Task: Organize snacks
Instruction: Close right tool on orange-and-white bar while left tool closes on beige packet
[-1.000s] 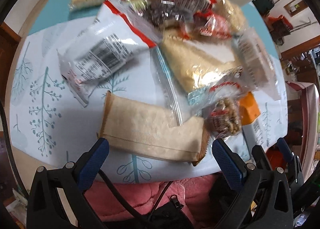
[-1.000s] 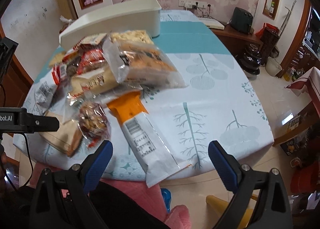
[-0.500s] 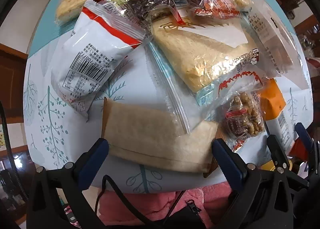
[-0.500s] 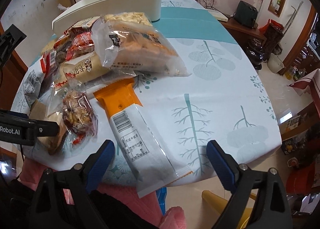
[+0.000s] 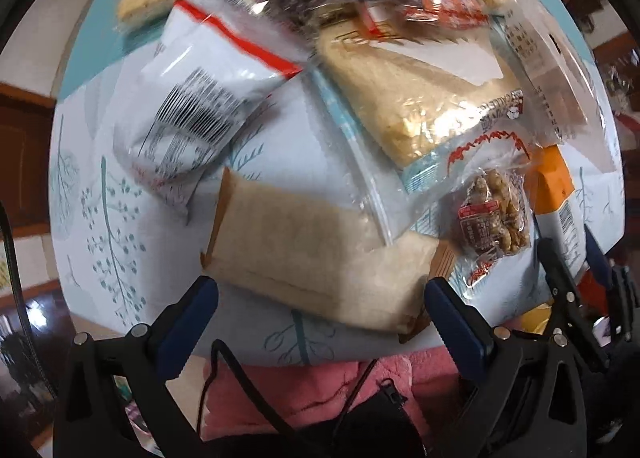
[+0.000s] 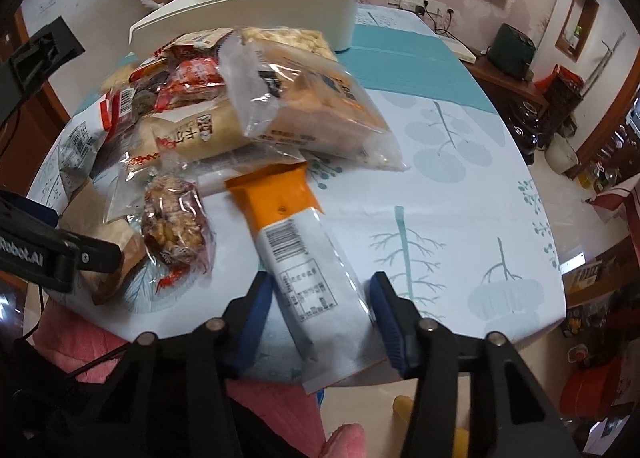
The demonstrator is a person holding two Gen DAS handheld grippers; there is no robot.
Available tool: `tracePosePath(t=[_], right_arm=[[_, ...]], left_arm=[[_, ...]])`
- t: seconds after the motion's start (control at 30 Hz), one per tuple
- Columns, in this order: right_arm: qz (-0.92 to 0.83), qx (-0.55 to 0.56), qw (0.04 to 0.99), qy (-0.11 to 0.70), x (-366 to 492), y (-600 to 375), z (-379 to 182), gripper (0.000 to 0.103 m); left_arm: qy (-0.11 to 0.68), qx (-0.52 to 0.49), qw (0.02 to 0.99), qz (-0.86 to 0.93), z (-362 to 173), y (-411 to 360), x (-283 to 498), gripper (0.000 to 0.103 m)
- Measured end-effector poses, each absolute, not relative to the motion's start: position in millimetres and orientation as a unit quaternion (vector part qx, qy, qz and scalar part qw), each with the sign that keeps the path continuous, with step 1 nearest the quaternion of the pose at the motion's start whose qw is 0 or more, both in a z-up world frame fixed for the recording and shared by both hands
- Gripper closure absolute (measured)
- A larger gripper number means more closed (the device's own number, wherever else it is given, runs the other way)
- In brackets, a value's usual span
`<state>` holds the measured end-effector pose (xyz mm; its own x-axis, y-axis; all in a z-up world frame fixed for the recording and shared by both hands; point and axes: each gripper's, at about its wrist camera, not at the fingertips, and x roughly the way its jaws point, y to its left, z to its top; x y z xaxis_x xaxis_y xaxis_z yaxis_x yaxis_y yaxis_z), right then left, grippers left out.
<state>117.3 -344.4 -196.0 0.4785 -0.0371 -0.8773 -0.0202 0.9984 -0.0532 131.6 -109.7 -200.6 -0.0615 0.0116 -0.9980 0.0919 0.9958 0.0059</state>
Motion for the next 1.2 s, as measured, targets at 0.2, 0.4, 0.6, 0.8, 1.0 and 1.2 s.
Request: tracePosePath(t=[0.2, 0.4, 0.6, 0.8, 1.0, 1.2], right_arm=[[-0.004, -0.032, 0.86, 0.509, 112, -341, -194, 0.057], [-0.001, -0.032, 0.86, 0.509, 112, -343, -192, 0.058], [0.001, -0.033, 0.859, 0.51, 111, -343, -190, 0.058], [0.002, -0.03, 0.859, 0.51, 112, -346, -188, 0.059], [0.004, -0.026, 0.859, 0.512, 115, -349, -181, 0.061], [0.002, -0.021, 0.857, 0.514, 117, -352, -182, 0.062]], left_arm=[[0.734, -0.059, 0.676, -0.002, -198, -96, 143, 0.001], [0.738, -0.172, 0.652, 0.009, -202, -89, 161, 0.001], [0.724, -0.244, 0.644, 0.037, -206, -86, 172, 0.001], [0.726, -0.282, 0.624, 0.066, -222, -70, 189, 0.001], [0.724, -0.285, 0.62, 0.099, -240, -72, 196, 0.005], [0.722, -0.282, 0.619, 0.125, -248, -74, 207, 0.006]])
